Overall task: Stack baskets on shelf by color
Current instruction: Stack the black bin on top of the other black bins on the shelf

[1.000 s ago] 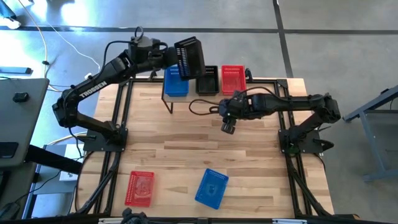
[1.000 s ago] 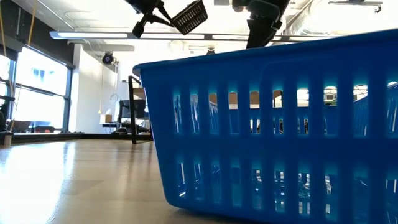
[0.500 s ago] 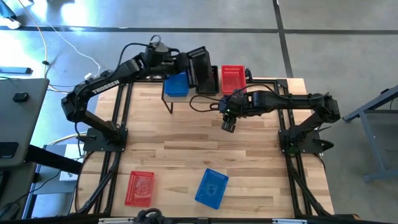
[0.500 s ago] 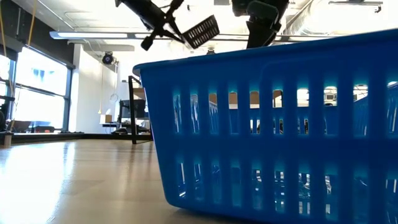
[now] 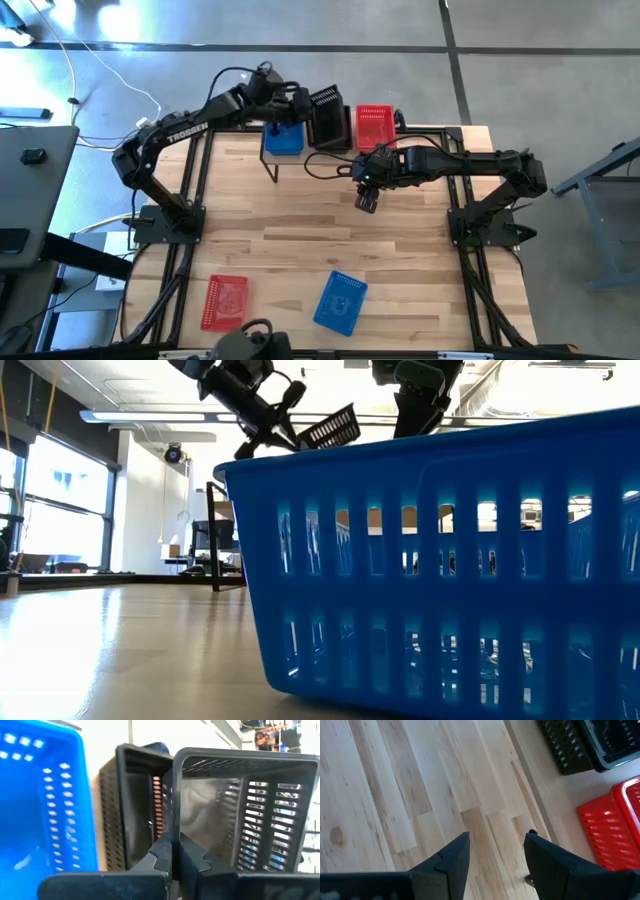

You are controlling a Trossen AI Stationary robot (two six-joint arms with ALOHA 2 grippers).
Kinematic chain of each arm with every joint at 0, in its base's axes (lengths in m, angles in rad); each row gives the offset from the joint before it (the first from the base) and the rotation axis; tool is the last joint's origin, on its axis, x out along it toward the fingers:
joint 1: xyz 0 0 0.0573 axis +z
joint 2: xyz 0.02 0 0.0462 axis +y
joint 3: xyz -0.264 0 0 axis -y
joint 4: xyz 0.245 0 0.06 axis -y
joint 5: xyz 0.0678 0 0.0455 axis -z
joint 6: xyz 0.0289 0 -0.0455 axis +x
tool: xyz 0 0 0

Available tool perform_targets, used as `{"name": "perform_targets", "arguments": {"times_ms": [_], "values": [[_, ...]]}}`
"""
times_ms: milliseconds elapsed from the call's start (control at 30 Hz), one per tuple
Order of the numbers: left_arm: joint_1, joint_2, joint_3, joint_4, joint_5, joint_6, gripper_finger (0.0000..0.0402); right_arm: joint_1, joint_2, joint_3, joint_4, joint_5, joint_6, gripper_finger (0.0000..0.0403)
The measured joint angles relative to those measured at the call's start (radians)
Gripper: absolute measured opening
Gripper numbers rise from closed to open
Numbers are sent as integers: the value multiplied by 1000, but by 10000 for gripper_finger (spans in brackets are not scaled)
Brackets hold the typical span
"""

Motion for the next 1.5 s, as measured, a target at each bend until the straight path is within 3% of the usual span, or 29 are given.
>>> {"name": "perform_targets", "arguments": {"times_ms": [533,1500], "values": [[26,33,0,0,30,22,0,0,0,0,0,1,0,172],[21,51,0,41,-32,145,20,0,0,0,0,1,3,172]]}}
